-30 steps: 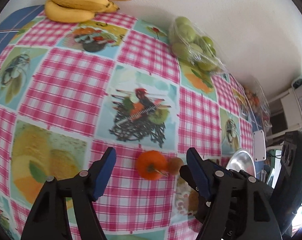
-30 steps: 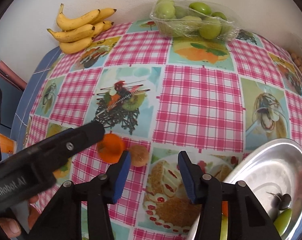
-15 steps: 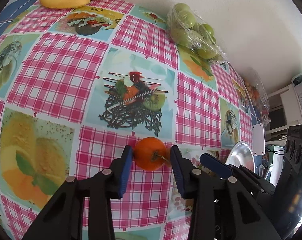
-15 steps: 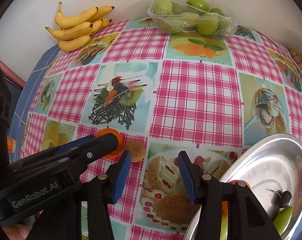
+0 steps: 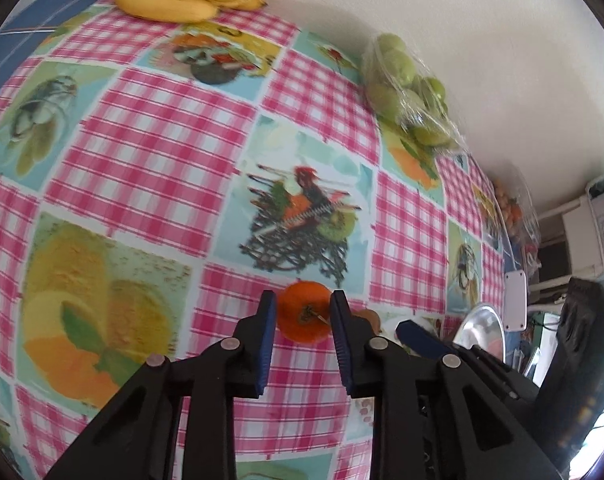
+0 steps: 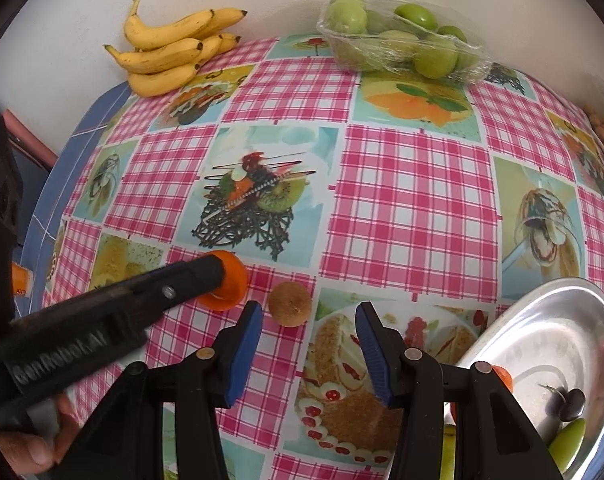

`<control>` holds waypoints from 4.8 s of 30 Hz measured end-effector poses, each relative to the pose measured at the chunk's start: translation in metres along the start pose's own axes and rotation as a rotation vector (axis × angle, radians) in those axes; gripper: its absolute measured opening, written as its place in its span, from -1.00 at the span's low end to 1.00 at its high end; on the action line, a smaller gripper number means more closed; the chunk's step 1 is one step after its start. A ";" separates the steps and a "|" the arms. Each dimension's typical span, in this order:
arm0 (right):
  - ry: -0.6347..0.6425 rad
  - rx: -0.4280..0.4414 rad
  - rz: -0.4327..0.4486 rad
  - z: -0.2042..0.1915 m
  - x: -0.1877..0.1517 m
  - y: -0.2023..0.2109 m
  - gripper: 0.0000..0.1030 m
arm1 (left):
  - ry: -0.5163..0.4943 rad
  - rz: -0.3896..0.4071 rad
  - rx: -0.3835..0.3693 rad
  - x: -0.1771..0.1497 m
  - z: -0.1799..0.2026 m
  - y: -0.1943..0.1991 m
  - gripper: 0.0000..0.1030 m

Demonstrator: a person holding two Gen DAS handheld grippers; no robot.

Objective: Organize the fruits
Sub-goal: 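Close the left tool on the tangerine while the right tool grasps the kiwi, then lift and carry the tangerine in the left tool over the bowl while the right tool carries the kiwi, then open the left tool to drop the tangerine while the right tool releases the kiwi into the bowl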

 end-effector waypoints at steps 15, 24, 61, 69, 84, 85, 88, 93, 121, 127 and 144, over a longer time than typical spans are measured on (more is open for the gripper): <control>0.020 -0.010 0.006 -0.008 0.004 -0.012 -0.47 | 0.013 -0.004 0.005 0.001 0.002 0.000 -0.29; 0.021 -0.018 0.006 -0.008 0.002 -0.012 -0.47 | -0.019 -0.041 0.017 0.001 0.013 -0.018 -0.25; -0.032 0.001 0.026 -0.004 -0.016 0.013 -0.47 | -0.049 0.035 -0.029 -0.008 0.026 0.022 -0.26; -0.054 -0.002 0.046 -0.004 -0.030 0.033 -0.47 | -0.088 0.074 -0.009 -0.027 0.041 0.038 -0.26; -0.087 0.003 0.114 0.000 -0.079 0.067 -0.47 | -0.167 0.138 0.011 -0.061 0.068 0.062 -0.26; -0.092 0.002 0.116 0.002 -0.083 0.069 -0.47 | -0.174 0.140 0.013 -0.063 0.070 0.063 -0.26; -0.109 0.014 0.122 0.008 -0.093 0.073 -0.47 | -0.199 0.144 0.017 -0.070 0.079 0.064 -0.26; -0.158 0.012 0.130 0.027 -0.106 0.078 -0.47 | -0.237 0.134 0.022 -0.082 0.093 0.060 -0.26; -0.534 -0.030 0.086 0.173 -0.136 0.075 -0.47 | -0.523 -0.018 0.079 -0.124 0.186 -0.022 -0.26; -0.536 -0.025 0.069 0.176 -0.137 0.069 -0.47 | -0.549 -0.035 0.074 -0.122 0.195 -0.039 -0.26; -0.548 -0.016 0.034 0.179 -0.137 0.059 -0.47 | -0.529 -0.052 0.055 -0.115 0.192 -0.054 -0.28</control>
Point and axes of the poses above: each gripper's, at about its wrist camera, not at the fingertips, and y roughly against the way its jaws point, z to its right, x to its top, the point moved 1 cm from there along -y, roughly the way its jaws point, and after that the axes turned 14 degrees about -z, right-handed, at the moved point
